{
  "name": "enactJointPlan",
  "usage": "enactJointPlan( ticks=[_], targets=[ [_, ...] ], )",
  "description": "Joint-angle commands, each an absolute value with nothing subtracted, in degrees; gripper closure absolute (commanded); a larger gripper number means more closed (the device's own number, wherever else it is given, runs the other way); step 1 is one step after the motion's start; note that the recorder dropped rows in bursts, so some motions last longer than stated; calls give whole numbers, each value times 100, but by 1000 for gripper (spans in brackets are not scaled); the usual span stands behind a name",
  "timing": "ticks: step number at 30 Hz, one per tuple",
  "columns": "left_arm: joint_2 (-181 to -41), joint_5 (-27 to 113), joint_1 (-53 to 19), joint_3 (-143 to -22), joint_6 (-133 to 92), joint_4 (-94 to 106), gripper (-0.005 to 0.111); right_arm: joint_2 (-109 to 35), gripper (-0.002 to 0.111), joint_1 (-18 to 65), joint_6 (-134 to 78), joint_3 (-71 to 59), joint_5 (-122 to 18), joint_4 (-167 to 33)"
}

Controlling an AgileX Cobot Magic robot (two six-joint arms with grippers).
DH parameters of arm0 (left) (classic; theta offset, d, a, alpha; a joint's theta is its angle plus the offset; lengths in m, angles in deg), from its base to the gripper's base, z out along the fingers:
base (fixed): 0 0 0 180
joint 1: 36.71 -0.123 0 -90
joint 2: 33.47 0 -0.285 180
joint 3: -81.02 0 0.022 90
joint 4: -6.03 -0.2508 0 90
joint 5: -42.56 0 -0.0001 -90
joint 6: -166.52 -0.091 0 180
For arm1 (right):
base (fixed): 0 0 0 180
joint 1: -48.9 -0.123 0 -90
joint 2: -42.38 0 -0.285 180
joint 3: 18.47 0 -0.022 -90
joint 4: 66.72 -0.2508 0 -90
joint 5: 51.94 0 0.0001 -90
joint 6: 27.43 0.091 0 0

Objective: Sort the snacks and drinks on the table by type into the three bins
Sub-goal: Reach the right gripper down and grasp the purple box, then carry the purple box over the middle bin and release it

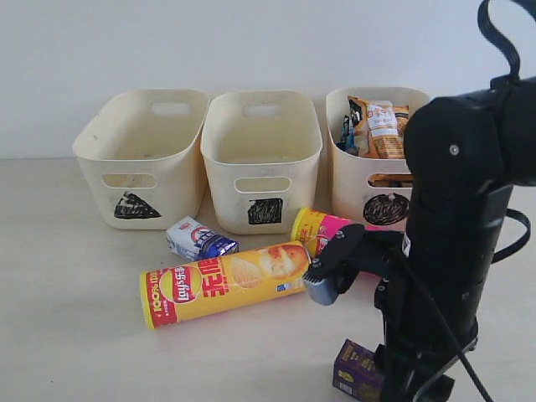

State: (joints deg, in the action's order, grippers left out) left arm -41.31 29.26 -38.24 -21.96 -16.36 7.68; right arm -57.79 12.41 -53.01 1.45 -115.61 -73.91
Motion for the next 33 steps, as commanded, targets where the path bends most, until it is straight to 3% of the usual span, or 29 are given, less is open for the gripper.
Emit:
enactJointPlan(
  ticks=[1,14,30,33],
  targets=[
    [-4126,2960,-3824,-2177,-1620,833,103,-5744,49,1232,-5352,523,-10640,-7345],
    [-4126,2960,-3824,-2177,-1620,833,103,-5804,49,1232,-5378,690,-9462,-7345],
    [-4126,2960,-3824,-2177,-1620,833,103,-6598,49,1232,-5331,664,-9445,-7345],
    [-4126,2960,-3824,-2177,-1620,833,103,-6544,55,1232,-5341,664,-9529,-7345]
  ],
)
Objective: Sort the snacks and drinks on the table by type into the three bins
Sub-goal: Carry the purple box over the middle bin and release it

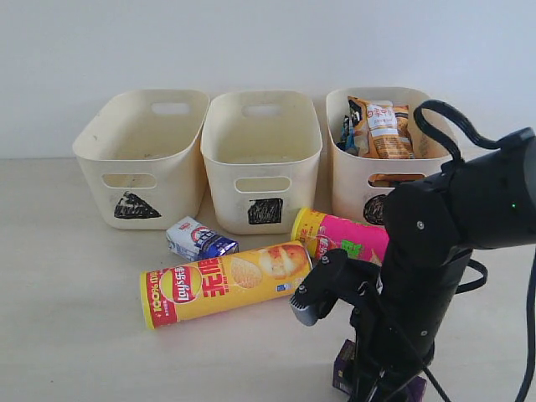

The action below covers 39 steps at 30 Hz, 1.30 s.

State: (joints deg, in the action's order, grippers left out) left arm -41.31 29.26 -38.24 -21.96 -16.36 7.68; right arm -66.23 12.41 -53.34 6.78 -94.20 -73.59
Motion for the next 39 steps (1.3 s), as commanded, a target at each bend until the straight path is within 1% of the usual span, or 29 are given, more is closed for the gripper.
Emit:
enactJointPlan(
  ticks=[1,2,5,6,10,15,20,22,29,35,39],
  targets=[
    [-4126,2960,-3824,-2177,-1620,833,103,-6519,63,1232,-5351,664,-9556,-7345],
    [-4126,2960,-3824,-2177,-1620,833,103,-6494,72,1232,-5351,664,-9573,-7345],
    [-4126,2960,-3824,-2177,-1620,833,103,-6380,105,1232,-5474,664,-9587,-7345],
    [-4126,2960,-3824,-2177,-1620,833,103,-6306,108,1232,-5507,656,-9587,-7332],
    [-4126,2960,-3824,-2177,-1620,833,103,-6025,108,1232,-5507,415,-9825,-7219],
    [-4126,2960,-3824,-2177,-1620,833,103,-5573,108,1232,-5507,-230,-10377,-7191],
    [-4126,2960,-3824,-2177,-1620,833,103,-5117,108,1232,-5496,-826,-10156,-7179],
    [-4126,2960,-3824,-2177,-1620,833,103,-5006,108,1232,-5496,-960,-9735,-7137],
    [-4126,2960,-3824,-2177,-1620,833,103,-5050,108,1232,-5496,-993,-7560,-7106],
    [-4126,2960,-3824,-2177,-1620,833,103,-5660,108,1242,-5496,-993,-5786,-7106],
    [-4126,2960,-3824,-2177,-1620,833,103,-6226,108,1312,-5560,-993,-4317,-7106]
  ],
)
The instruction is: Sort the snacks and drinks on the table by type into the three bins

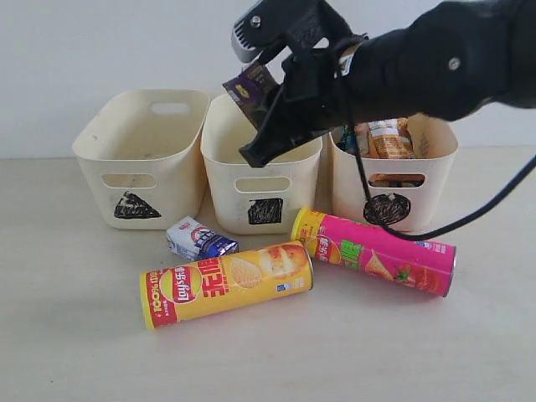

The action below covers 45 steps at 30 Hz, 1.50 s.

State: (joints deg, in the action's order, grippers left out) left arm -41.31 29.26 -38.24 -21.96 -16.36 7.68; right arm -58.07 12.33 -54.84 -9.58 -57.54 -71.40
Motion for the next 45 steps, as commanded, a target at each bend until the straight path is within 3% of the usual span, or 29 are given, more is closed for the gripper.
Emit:
enactJointPlan(
  ticks=[1,11,22,24,25,27,28,31,34,38,45],
  targets=[
    [-4126,2960,-3824,-2177,-1620,833,103,-6374,108,1366,-5560,-993,-3965,-7106],
    [-4126,2960,-3824,-2177,-1620,833,103,-7571,108,1890,-5495,-1018,-1982,-7519],
    [-4126,2960,-3824,-2177,-1620,833,103,-8500,107,1920,-5262,-1814,-2144,-7530],
    [-4126,2960,-3824,-2177,-1620,833,103,-8579,92,1920,-5136,-1882,-2339,-7530],
    [-4126,2960,-3824,-2177,-1620,833,103,-8603,73,1920,-5136,-1968,-2527,-7530],
    [-4126,2960,-3824,-2177,-1620,833,103,-8603,49,1920,-5136,-2067,-2797,-7530],
    [-4126,2960,-3824,-2177,-1620,833,103,-8591,44,1920,-5136,-2080,-2809,-7530],
    [-4126,2960,-3824,-2177,-1620,833,103,-8399,53,1908,-5136,-2080,-3077,-7530],
    [-4126,2960,-3824,-2177,-1620,833,103,-8096,82,1908,-5153,-2080,-3756,-7530],
    [-4126,2960,-3824,-2177,-1620,833,103,-7766,109,1918,-5179,-2080,-4467,-7530],
    [-4126,2960,-3824,-2177,-1620,833,103,-7164,108,1968,-5396,-2080,-5974,-7530]
  ],
)
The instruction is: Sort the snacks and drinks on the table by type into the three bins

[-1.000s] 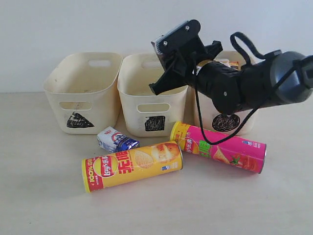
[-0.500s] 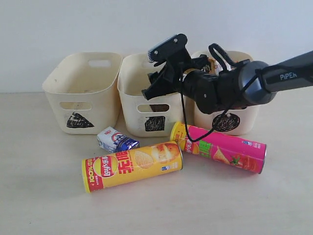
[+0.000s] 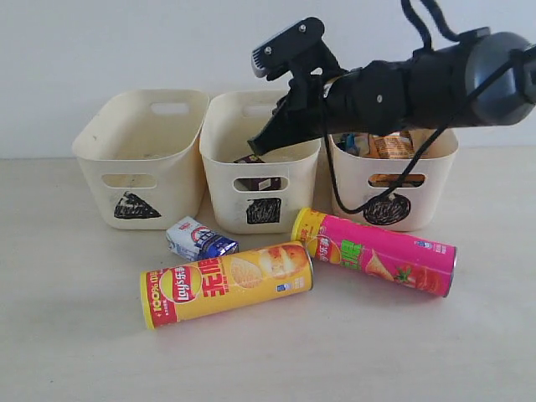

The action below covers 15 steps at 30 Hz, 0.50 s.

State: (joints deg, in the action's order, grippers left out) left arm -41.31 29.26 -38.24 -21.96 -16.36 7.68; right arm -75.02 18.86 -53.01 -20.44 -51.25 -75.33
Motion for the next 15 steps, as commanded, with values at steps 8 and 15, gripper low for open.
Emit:
enactJointPlan(
  ticks=[8,15],
  targets=[
    [-4126,2960,-3824,-2177,-1620,833,103,-6721,108,2103,-5369,-2080,-8559,-7445],
    [-4126,2960,-3824,-2177,-1620,833,103,-6700,108,2103,-5396,-2138,-11016,-7345]
  ],
)
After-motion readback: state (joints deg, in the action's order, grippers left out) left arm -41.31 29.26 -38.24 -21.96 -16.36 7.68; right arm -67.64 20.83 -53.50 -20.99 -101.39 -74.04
